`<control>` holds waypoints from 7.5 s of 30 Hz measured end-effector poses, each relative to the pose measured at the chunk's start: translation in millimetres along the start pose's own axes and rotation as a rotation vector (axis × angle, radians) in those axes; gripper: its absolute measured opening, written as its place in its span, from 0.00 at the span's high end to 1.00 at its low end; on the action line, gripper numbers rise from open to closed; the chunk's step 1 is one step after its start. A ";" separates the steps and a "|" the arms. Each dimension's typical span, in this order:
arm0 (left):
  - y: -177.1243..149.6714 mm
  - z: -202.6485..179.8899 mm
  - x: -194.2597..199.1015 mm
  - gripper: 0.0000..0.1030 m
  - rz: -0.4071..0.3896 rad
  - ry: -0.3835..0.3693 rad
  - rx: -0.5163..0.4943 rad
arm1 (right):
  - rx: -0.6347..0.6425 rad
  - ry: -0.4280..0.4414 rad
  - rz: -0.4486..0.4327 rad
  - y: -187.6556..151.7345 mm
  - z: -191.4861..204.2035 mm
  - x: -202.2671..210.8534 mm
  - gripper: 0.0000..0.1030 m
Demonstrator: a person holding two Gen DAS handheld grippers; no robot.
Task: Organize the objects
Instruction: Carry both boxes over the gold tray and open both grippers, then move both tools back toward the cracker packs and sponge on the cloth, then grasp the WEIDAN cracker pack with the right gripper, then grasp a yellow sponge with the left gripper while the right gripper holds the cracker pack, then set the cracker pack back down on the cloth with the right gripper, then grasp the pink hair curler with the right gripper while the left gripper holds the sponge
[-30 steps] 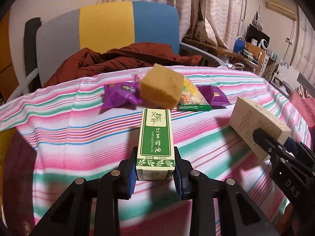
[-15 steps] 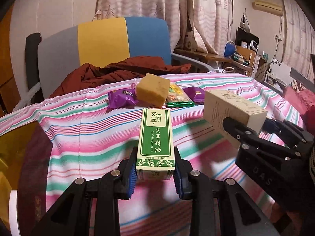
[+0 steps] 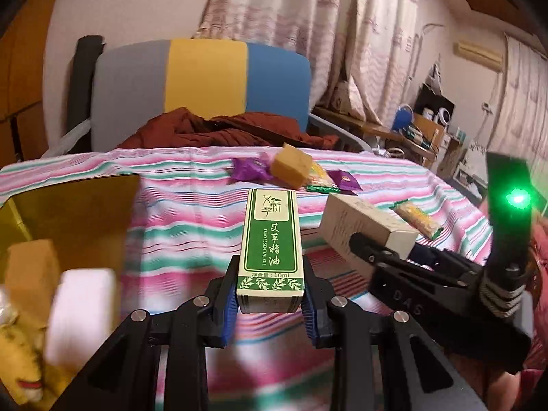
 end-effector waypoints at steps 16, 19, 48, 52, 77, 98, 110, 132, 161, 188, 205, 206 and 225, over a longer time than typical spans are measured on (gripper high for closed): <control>15.2 150.4 83.2 0.70 -0.082 0.104 0.266 | 0.283 0.270 -0.070 25.2 169.8 38.3 0.51; 20.4 181.9 87.0 0.70 -0.075 0.137 0.303 | 0.345 0.299 -0.042 30.7 201.1 27.4 0.51; 6.2 213.9 78.7 0.44 -0.015 0.235 0.440 | 0.183 0.280 0.063 15.9 170.3 3.6 0.20; 2.2 181.6 81.5 0.43 -0.029 0.210 0.357 | 0.164 0.279 0.071 7.8 161.5 6.9 0.19; -22.8 24.6 51.6 0.43 0.059 -0.008 -0.010 | 0.014 0.114 0.138 -9.0 53.8 -5.0 0.17; -35.3 -31.2 14.1 0.43 0.193 -0.073 -0.118 | -0.101 -0.199 0.070 46.7 -127.8 -13.0 0.17; -30.8 -37.0 0.2 0.43 0.231 -0.062 -0.129 | -0.144 -0.257 0.186 70.5 -205.3 -57.0 0.15; 76.5 -59.4 -94.0 0.33 0.249 0.024 -0.183 | -0.143 -0.244 0.199 56.5 -178.3 -74.1 0.52; 151.3 -68.1 -219.6 0.42 0.194 0.204 -0.337 | -0.160 -0.236 0.150 52.5 -181.4 -75.2 0.51; 66.7 -71.5 -131.9 0.44 0.069 0.153 -0.310 | -0.103 -0.332 0.128 53.8 -166.7 -70.4 0.53; 21.1 -77.6 -78.6 0.44 0.043 0.018 -0.297 | -0.035 -0.333 0.120 46.0 -139.7 -58.4 0.51; 19.1 -74.9 -78.2 0.44 0.055 0.017 -0.284 | -0.040 -0.332 0.121 45.2 -140.2 -58.2 0.45; 1.4 -52.9 -77.2 0.44 0.143 -0.044 -0.203 | 0.031 0.252 0.293 87.3 -3.1 -37.4 0.27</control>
Point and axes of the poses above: each gripper's, at about its wrist camera, not at the fingertips, and x roughly against the way its jaws point, z to its left, y to its top, the point moved 3 cm from there along -x, roughly the way its jaws point, and after that the axes turned 11 degrees about z, right-handed, at the moved point
